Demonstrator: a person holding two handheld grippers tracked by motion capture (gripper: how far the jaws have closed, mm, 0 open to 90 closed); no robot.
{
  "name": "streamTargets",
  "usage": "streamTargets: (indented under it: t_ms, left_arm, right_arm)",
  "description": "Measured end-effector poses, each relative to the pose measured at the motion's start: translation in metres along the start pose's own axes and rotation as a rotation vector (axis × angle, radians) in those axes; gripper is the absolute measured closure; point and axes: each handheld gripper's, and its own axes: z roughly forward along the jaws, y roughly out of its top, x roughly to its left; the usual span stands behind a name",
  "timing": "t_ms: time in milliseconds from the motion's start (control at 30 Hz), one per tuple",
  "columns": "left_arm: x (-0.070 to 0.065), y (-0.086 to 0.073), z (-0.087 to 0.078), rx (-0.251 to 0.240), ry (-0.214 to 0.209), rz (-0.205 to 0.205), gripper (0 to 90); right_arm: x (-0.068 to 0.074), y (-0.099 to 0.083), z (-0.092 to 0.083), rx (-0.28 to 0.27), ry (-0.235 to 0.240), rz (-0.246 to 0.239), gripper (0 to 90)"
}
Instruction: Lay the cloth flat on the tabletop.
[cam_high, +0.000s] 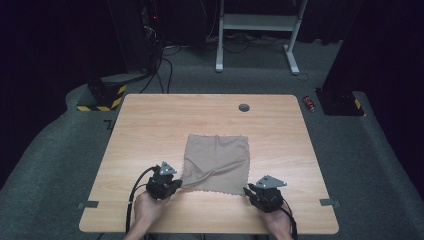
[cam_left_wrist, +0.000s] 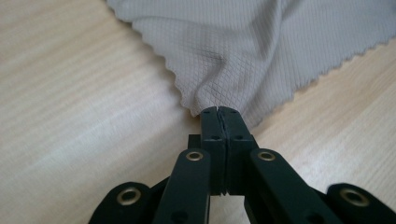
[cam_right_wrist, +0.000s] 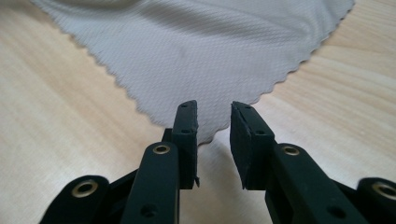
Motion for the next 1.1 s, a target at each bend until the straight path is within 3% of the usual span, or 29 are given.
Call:
streamTargets:
  t_ms: [200, 333, 433, 633, 833, 967, 1033, 1100]
  left_arm:
    - [0.000, -0.011, 0.002, -0.014, 0.004, -0.036, 88.9]
    - [0.001, -0.011, 0.001, -0.022, 0.006, -0.033, 88.8]
    - [-0.001, -0.011, 0.000, -0.030, -0.001, -0.029, 88.7]
    - [-0.008, -0.014, -0.002, -0.019, -0.051, -0.038, 88.1]
    - [-0.013, -0.016, -0.002, -0.003, -0.046, -0.034, 84.6]
    - [-0.007, -0.014, -0.007, -0.029, 0.004, -0.049, 76.4]
    - [-0.001, -0.012, -0.006, -0.045, 0.024, -0.075, 72.1]
    - [0.001, -0.009, -0.003, -0.041, 0.035, -0.074, 67.2]
  right_arm:
    - [0.006, 0.001, 0.008, 0.020, 0.014, -0.018, 73.9]
    - [0.007, 0.002, 0.011, 0.033, 0.001, -0.055, 87.3]
    - [0.007, 0.002, 0.009, 0.046, -0.001, -0.083, 89.6]
    - [0.006, -0.006, -0.005, 0.064, 0.015, -0.103, 89.6]
    - [0.007, -0.010, -0.012, 0.086, 0.012, -0.124, 87.8]
    - [0.004, -0.006, -0.015, 0.048, -0.002, -0.097, 77.3]
    - [0.001, -0.003, -0.015, 0.031, -0.015, -0.074, 75.5]
    - [-0.003, 0.001, -0.010, 0.029, -0.025, -0.056, 75.8]
